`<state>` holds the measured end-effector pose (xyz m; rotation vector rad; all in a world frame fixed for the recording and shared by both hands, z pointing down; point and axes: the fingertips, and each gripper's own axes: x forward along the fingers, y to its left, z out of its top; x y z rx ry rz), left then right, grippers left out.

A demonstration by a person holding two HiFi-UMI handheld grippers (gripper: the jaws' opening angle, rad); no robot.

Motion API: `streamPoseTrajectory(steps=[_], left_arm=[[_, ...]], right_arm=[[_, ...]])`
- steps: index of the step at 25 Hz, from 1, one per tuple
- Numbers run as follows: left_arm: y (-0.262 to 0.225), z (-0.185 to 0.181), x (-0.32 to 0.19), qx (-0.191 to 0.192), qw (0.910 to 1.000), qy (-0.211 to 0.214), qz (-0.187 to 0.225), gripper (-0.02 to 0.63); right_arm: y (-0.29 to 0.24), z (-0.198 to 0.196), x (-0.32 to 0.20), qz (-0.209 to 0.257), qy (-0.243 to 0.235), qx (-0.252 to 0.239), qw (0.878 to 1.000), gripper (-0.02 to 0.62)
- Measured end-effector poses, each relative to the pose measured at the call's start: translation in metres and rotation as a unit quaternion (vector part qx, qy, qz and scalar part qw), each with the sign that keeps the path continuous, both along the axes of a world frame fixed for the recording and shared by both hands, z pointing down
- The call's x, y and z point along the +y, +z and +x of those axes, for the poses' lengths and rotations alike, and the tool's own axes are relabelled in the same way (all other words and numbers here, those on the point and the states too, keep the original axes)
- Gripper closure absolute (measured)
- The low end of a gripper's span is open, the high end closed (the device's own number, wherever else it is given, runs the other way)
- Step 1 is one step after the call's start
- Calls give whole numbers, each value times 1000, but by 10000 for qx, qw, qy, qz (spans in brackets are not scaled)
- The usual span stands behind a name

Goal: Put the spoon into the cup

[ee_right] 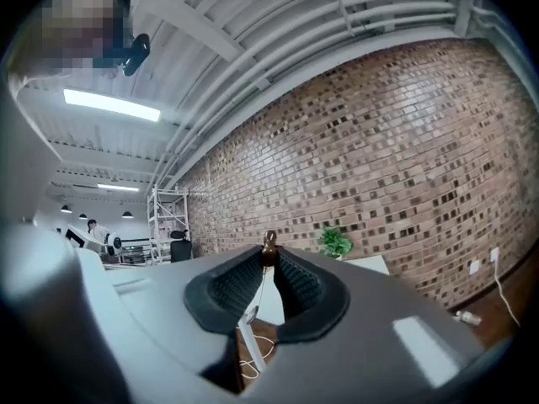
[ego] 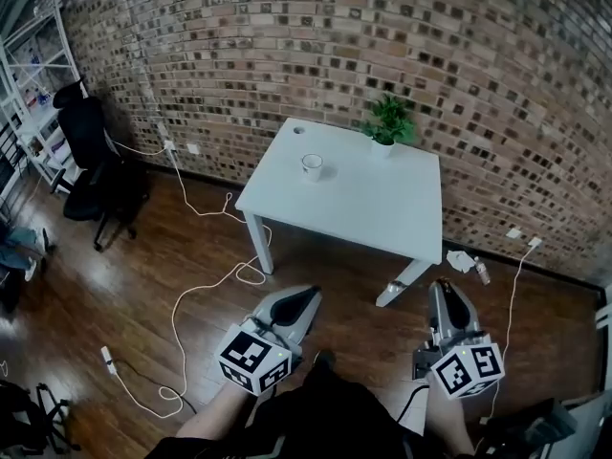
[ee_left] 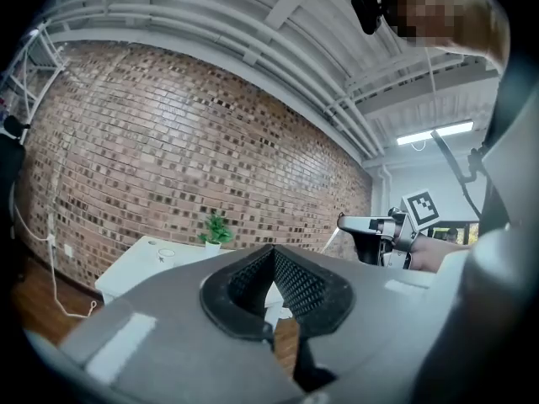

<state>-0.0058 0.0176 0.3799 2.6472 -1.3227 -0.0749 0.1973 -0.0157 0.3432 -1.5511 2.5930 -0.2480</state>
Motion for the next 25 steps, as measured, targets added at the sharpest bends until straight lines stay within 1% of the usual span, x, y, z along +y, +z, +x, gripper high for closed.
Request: streamPoseTrajectory(steps=[3,5,9,11,15,17,19,25], left_arm=[[-9,-13,-32,-125,9999,-109,28,614],[-13,-22,-53,-184,9995,-254,47,614],[-19,-31,-95,-109,9985,-531,-12,614],[-20,-27,-112,-132,9986,-516,-47,614],[-20,-15,-142,-383,9984,-423,-28,614],[-18,-12,-157,-450,9981,-415,-83,614],[-16,-14,-167,-463,9981,-372,-162,614],[-12,-31,-203,-577,9977,-267,-249,614]], right_arm=[[-8,-16,-32,104,-143,-6,9998,548],[-9,-24,-52,99,-220,-43,9997,548],[-5,-30,-94,-35,-216,-169,9996,548],[-5,-31,-112,-51,-244,-260,9994,548],[-6,-32,-141,37,-407,-310,9987,548],[-1,-31,-156,-29,-425,-444,9981,548],[2,-31,-165,-95,-409,-564,9975,548],[8,-42,-195,-202,-272,-572,9978,548]])
